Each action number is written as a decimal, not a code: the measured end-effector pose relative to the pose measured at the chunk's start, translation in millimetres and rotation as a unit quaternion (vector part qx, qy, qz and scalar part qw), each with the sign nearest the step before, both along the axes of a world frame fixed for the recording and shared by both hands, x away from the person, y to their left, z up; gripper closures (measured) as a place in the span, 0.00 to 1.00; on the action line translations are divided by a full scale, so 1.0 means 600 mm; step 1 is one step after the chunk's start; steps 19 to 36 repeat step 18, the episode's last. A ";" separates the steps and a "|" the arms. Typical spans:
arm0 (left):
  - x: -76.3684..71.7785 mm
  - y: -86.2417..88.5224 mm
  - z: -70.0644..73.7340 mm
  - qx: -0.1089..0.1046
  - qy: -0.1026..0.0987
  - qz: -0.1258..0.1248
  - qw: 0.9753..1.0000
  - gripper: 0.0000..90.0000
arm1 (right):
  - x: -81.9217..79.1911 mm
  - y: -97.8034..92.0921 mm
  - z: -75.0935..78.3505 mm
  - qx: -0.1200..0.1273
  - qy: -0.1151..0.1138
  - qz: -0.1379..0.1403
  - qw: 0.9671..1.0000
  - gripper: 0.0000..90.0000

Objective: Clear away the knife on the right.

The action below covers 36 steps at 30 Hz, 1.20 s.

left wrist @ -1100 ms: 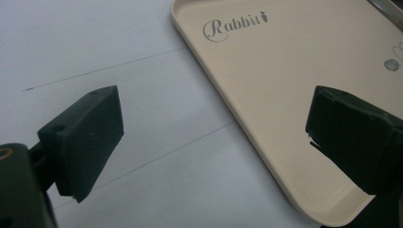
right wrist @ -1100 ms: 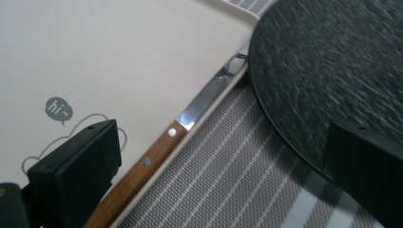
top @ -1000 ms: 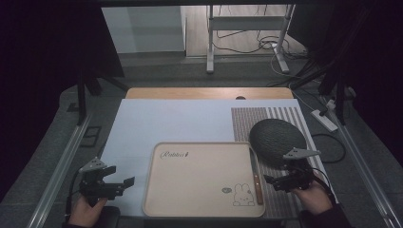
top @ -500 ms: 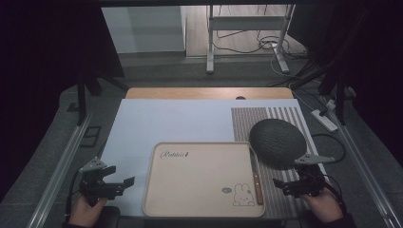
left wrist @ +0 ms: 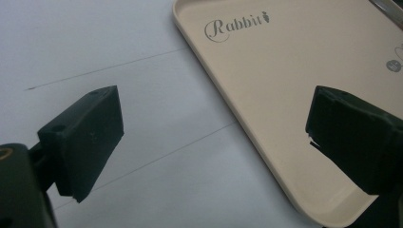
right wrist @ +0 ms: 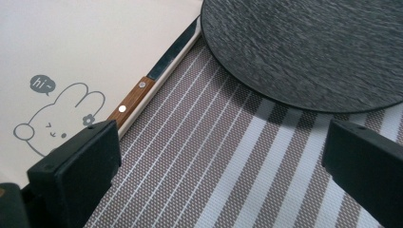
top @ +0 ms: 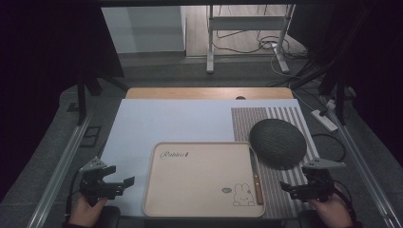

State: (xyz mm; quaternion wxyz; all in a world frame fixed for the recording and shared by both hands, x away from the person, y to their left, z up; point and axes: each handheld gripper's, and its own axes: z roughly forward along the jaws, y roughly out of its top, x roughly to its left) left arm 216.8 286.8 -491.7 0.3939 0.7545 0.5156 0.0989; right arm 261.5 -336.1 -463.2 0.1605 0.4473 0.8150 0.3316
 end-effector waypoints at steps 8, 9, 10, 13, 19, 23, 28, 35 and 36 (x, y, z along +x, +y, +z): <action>0.000 0.002 0.000 -0.003 -0.001 0.001 1.000 0.07 | -0.009 -0.011 0.002 0.000 0.000 -0.013 1.000 0.00; 0.000 0.002 0.000 -0.003 0.000 0.001 1.000 0.07 | -0.011 -0.012 0.003 -0.001 0.000 -0.013 1.000 0.00; 0.000 0.002 0.000 -0.003 0.000 0.001 1.000 0.07 | -0.011 -0.013 0.003 -0.001 0.000 -0.014 1.000 0.00; 0.000 0.002 0.000 -0.002 0.000 0.001 1.000 0.07 | -0.014 -0.014 0.003 -0.001 0.000 -0.015 1.000 0.00; 0.000 0.001 0.000 -0.003 0.001 0.002 1.000 0.07 | -0.015 -0.015 0.002 -0.004 0.002 -0.016 1.000 0.00; 0.000 0.001 0.000 -0.003 0.001 0.002 1.000 0.07 | -0.015 -0.015 0.002 -0.004 0.002 -0.016 1.000 0.00; 0.000 0.001 0.000 -0.003 0.001 0.002 1.000 0.07 | -0.015 -0.015 0.002 -0.004 0.002 -0.016 1.000 0.00; 0.000 0.001 0.000 -0.003 0.001 0.002 1.000 0.07 | -0.015 -0.015 0.002 -0.004 0.002 -0.016 1.000 0.00; 0.000 0.001 0.000 -0.003 0.001 0.002 1.000 0.07 | -0.015 -0.015 0.002 -0.004 0.002 -0.016 1.000 0.00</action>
